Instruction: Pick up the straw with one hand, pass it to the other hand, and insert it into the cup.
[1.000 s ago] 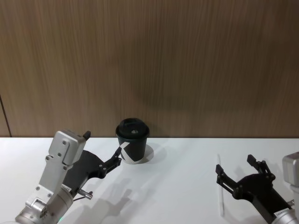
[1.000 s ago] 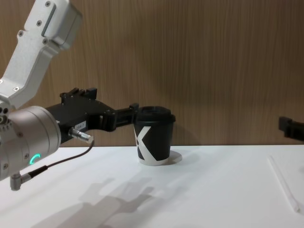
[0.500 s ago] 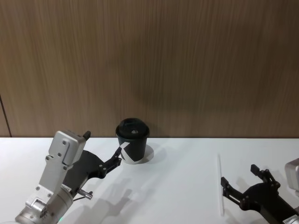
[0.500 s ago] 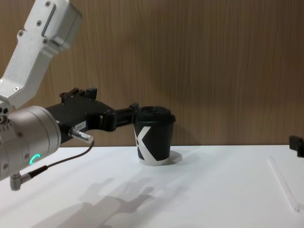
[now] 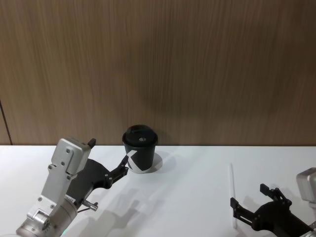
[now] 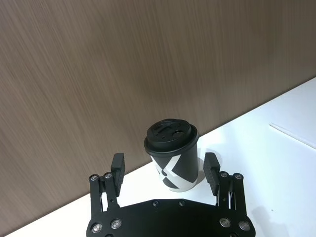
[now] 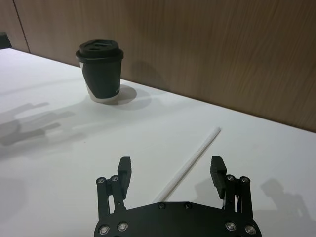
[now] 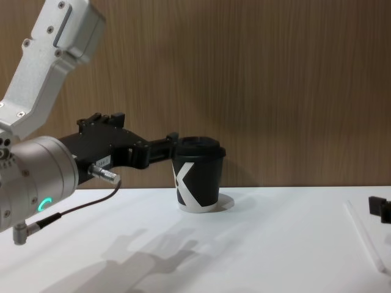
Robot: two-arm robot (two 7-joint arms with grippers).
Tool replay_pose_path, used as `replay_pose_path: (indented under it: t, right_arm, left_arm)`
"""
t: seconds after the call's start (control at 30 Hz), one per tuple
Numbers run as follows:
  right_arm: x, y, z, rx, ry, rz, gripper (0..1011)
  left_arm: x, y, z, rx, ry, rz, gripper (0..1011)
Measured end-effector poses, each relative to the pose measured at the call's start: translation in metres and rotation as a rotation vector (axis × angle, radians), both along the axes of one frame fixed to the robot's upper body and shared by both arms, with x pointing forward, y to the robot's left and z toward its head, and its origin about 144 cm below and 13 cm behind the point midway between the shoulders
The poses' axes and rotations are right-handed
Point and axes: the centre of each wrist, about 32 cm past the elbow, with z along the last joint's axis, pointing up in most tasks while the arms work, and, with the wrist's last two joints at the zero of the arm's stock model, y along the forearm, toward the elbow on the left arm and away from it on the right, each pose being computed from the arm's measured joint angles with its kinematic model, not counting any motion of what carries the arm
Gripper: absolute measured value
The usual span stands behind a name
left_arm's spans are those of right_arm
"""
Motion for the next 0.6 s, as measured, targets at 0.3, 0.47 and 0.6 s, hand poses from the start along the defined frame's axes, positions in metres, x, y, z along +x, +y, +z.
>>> replay_pose_path:
  t: [0.3,0.47,0.6]
  right_arm:
    - [0.004,0.0005,-0.0005,0.02,0.078,-0.012,1001]
    - [0.0071,0.0029,-0.0016,0.028,0.113,-0.018,1001]
    - [0.009,0.0044,-0.0027,0.029,0.124,-0.019,1001]
  left_arm:
    - [0.0,0.0,0.0,0.0,0.0,0.0,1000]
    - [0.0,0.0,0.0,0.0,0.0,0.0,1000]
    - [0.0,0.0,0.0,0.0,0.0,0.0,1000]
